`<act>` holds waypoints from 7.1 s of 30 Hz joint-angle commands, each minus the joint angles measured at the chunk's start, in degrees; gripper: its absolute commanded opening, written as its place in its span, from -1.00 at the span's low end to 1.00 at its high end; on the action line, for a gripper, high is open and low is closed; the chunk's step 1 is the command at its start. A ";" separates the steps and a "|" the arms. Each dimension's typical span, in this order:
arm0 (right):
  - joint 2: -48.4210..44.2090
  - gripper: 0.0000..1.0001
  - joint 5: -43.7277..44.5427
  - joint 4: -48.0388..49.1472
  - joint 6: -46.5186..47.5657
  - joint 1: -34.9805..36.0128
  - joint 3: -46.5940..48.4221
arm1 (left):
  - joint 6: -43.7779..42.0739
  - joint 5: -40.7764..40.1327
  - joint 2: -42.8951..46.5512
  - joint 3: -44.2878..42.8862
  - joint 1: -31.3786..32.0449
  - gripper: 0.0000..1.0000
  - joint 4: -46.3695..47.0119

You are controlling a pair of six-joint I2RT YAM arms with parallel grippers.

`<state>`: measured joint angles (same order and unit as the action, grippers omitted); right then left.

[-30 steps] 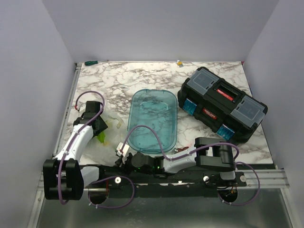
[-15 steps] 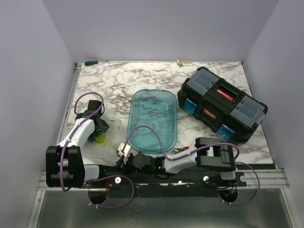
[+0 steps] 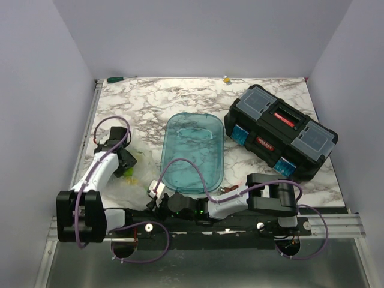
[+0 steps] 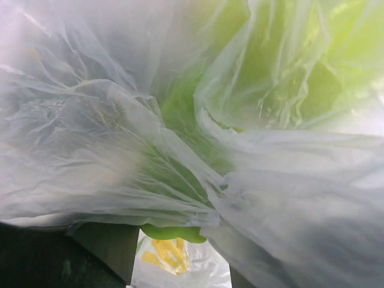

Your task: Take the fake fruits out of the plastic bag

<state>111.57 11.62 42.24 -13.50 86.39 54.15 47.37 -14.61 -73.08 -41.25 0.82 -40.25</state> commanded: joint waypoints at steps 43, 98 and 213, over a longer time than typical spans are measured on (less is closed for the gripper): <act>-35.65 0.61 30.25 -27.03 -22.73 -10.46 -15.24 | 4.39 42.95 45.78 11.82 17.95 -0.26 10.18; -77.94 0.85 30.14 -57.77 -27.28 -23.31 -24.59 | -13.68 25.03 -20.64 -25.10 45.91 0.46 6.50; -30.65 0.84 -1.41 -20.60 -21.24 -17.50 -9.17 | 32.64 7.60 -4.96 -1.66 -4.21 0.65 9.96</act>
<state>76.71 7.86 22.37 -34.89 66.85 37.45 82.61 -3.81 -79.57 -44.14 -4.71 -22.50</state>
